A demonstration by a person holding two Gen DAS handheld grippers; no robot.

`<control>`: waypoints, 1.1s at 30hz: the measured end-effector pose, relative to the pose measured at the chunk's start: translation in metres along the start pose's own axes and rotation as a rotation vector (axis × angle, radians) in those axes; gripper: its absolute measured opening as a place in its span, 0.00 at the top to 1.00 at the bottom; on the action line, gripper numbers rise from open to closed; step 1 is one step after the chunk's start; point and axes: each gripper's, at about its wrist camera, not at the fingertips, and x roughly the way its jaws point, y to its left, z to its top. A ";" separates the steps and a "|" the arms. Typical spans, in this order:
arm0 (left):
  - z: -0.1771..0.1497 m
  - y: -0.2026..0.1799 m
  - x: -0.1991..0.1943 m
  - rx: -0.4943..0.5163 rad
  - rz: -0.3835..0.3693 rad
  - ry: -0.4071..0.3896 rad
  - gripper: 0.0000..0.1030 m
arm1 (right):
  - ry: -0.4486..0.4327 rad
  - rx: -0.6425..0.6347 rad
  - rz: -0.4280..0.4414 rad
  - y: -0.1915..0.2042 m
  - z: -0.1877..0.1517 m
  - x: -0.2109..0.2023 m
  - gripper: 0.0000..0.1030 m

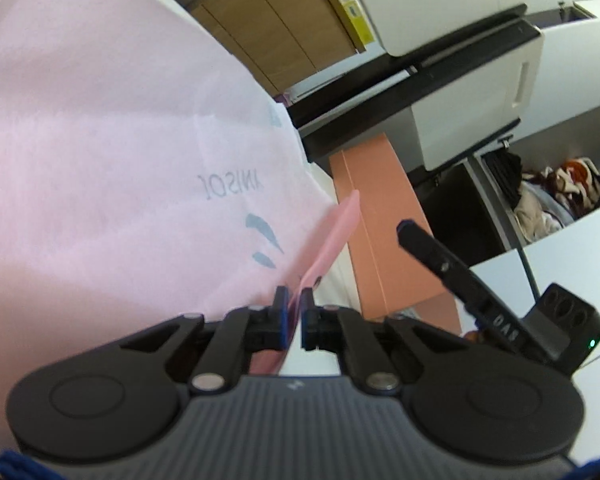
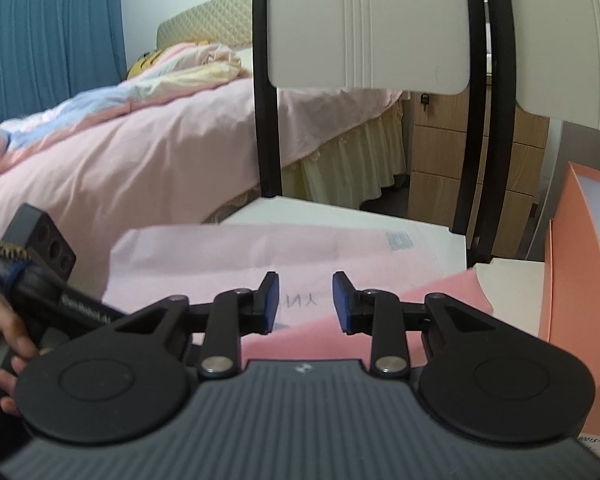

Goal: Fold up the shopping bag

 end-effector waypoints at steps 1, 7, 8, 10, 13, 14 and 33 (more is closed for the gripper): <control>0.000 0.002 0.001 -0.008 0.001 -0.004 0.94 | 0.008 -0.008 -0.003 0.001 -0.001 0.002 0.68; 0.005 0.006 0.003 -0.041 0.003 -0.014 0.94 | 0.051 -0.045 -0.011 0.006 -0.005 0.016 0.68; 0.006 0.007 0.003 -0.046 0.002 -0.013 0.94 | 0.058 -0.053 -0.015 0.008 -0.006 0.018 0.68; 0.008 0.006 0.005 -0.037 0.015 -0.013 0.94 | 0.073 -0.060 -0.015 0.008 -0.007 0.023 0.68; 0.007 -0.002 0.003 0.019 0.064 -0.028 0.94 | 0.102 -0.073 -0.012 0.011 -0.011 0.030 0.68; 0.007 -0.002 0.003 0.021 0.063 -0.027 0.94 | 0.113 -0.080 -0.012 0.012 -0.012 0.033 0.68; 0.005 0.006 0.001 0.006 0.064 -0.057 0.94 | 0.154 -0.100 -0.016 0.016 -0.022 0.051 0.68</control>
